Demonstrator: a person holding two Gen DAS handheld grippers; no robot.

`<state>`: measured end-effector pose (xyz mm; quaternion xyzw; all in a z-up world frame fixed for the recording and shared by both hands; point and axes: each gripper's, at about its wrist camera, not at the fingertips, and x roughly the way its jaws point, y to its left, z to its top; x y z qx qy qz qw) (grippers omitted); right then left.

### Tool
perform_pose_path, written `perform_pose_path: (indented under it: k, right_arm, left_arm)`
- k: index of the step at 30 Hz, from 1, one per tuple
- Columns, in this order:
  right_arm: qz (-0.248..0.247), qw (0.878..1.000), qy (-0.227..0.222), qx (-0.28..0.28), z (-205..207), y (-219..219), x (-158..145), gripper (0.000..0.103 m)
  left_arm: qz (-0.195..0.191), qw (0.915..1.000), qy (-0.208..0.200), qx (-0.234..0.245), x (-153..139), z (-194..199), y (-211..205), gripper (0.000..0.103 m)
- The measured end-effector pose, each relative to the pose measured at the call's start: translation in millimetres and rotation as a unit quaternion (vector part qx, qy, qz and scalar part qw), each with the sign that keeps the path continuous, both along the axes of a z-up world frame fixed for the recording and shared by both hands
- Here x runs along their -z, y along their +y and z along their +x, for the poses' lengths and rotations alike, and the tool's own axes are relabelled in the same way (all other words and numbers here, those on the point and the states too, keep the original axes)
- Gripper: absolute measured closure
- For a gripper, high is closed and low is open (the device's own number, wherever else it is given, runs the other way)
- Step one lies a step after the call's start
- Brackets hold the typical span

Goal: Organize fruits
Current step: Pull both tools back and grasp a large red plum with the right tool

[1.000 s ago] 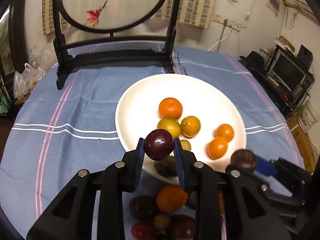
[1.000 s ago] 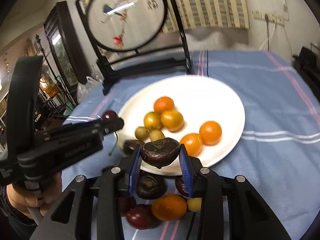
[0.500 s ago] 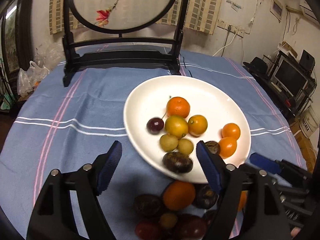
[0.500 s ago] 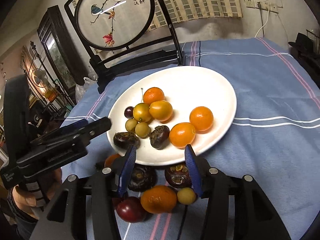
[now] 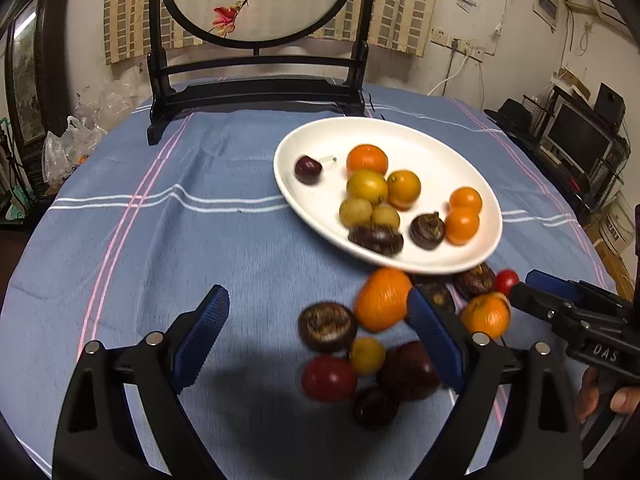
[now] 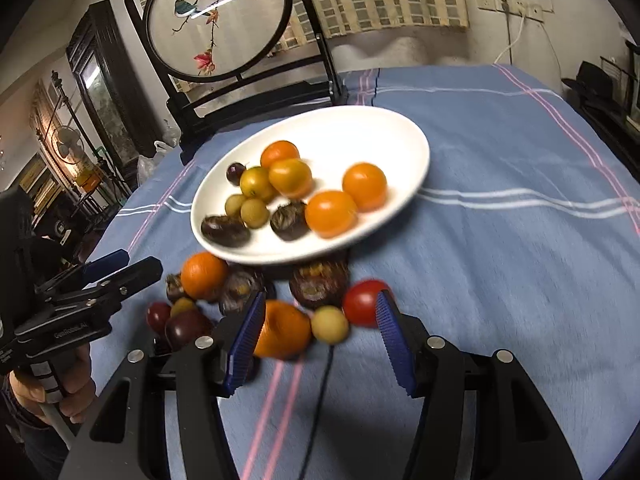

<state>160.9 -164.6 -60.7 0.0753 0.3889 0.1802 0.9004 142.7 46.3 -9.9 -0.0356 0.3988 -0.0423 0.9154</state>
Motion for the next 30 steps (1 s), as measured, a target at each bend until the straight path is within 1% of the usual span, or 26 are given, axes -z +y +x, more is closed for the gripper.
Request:
perform_pose_path:
  k: [5,8,10,13,15,18,23,24,25,26,28,30]
  right_arm:
    - [0.004,1.0,0.011,-0.019,-14.8,-0.4,9.6,0.045]
    - [-0.004,0.999,0.011,-0.053,-27.6,9.8,9.4,0.045]
    - [-0.02,0.997,0.005,-0.08,-36.0,22.0,8.1,0.045]
    - [-0.05,0.993,0.01,-0.108,-40.2,42.5,13.3,0.045]
    - [-0.067,0.991,0.014,-0.112,-39.2,51.7,17.1,0.046]
    - [-0.08,0.989,0.021,-0.121,-33.5,64.1,19.7,0.046]
    - [-0.098,0.988,0.031,-0.115,-20.8,81.6,21.2,0.046]
    - [-0.1,0.988,0.029,-0.117,-19.3,84.2,20.7,0.047]
    - [-0.101,0.987,0.025,-0.123,-18.9,88.6,20.5,0.056]
    - [-0.104,0.987,0.02,-0.125,-18.9,90.6,20.2,0.062]
    - [-0.11,0.986,0.013,-0.123,-20.5,91.1,20.1,0.064]
    - [-0.099,0.988,0.016,-0.121,-21.0,86.0,19.7,0.064]
  left_arm:
    - [-0.01,0.9999,0.003,0.0,4.3,-15.1,5.8,0.014]
    - [-0.016,0.9998,0.004,-0.004,7.6,-22.6,10.6,0.013]
    - [-0.018,0.9998,0.009,-0.008,10.6,-23.9,12.7,0.013]
    - [-0.02,0.9997,0.01,-0.01,10.6,-25.1,13.2,0.013]
    - [-0.02,0.9997,0.005,-0.009,9.0,-27.0,13.1,0.013]
    - [-0.018,0.9998,0.004,-0.006,8.8,-28.1,12.4,0.013]
    - [-0.027,0.9996,0.002,-0.007,6.8,-29.7,16.2,0.013]
    - [-0.028,0.9996,0.001,-0.008,6.4,-30.3,17.0,0.013]
    - [-0.029,0.9996,0.0,-0.008,6.5,-30.9,18.0,0.013]
    - [-0.03,0.9995,-0.001,-0.008,6.2,-31.1,18.7,0.013]
    - [-0.034,0.9994,-0.001,-0.007,5.8,-31.2,18.9,0.013]
    - [-0.036,0.9994,0.0,-0.004,5.8,-31.6,17.9,0.012]
